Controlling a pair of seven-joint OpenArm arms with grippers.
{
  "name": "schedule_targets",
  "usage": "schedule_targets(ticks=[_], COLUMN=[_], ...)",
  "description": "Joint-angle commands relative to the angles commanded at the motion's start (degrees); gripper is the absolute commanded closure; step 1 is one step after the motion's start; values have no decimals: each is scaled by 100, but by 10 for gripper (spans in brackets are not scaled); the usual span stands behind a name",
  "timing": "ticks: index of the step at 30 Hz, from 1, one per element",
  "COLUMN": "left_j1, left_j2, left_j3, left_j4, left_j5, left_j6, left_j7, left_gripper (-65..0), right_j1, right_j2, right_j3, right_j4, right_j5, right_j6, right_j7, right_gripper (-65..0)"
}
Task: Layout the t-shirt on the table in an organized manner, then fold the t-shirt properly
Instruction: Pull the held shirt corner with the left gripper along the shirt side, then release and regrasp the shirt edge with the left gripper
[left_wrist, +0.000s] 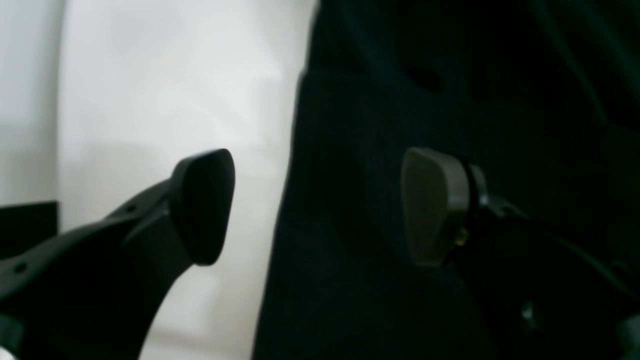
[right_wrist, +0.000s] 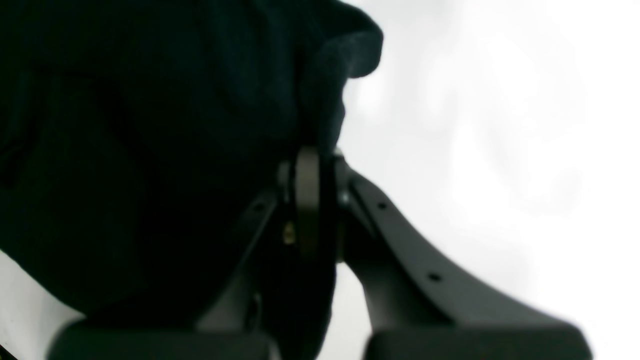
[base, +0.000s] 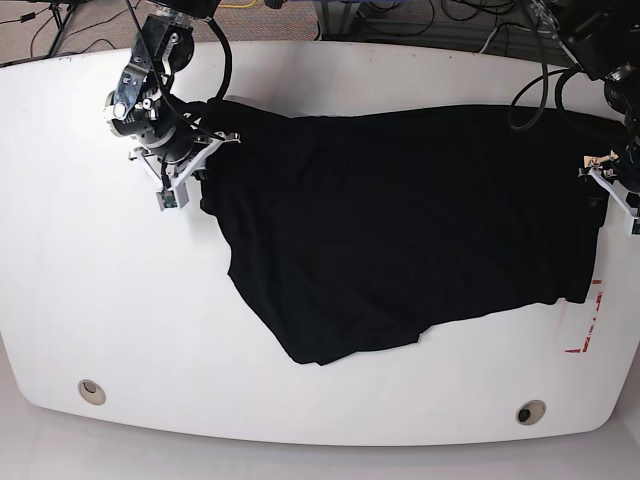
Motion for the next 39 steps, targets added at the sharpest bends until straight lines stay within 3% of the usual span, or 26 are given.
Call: schedule_targets(ticks=[9,17,30,35,39], left_j1=[-211,-791,-1081,-1081,-1081], left_j2=[9,-44,-149,-158,-202], left_j3=[0,141,501,501,501], left_j4=[-70,-1002,-1538,-1741,-1908], left_j5=[0,9,18,26,35], left_j6=[0,0,0,0,0], left_j7=[-18,-26,-44,-343,-457], left_gripper=[-496,-496,-493,-490,-439], right_j1=[0,0,0,0,0], right_j2=[0,-26,-18,-9,-9], right_j3=[0,0,9,18,18], right_j4=[0,0,0,0,0], right_j5=[18,35,44,44,44], right_j6=[0,0,0,0,0], right_j7=[0,0,0,0,0], right_gripper=[-24,-24,-24,-24,-24])
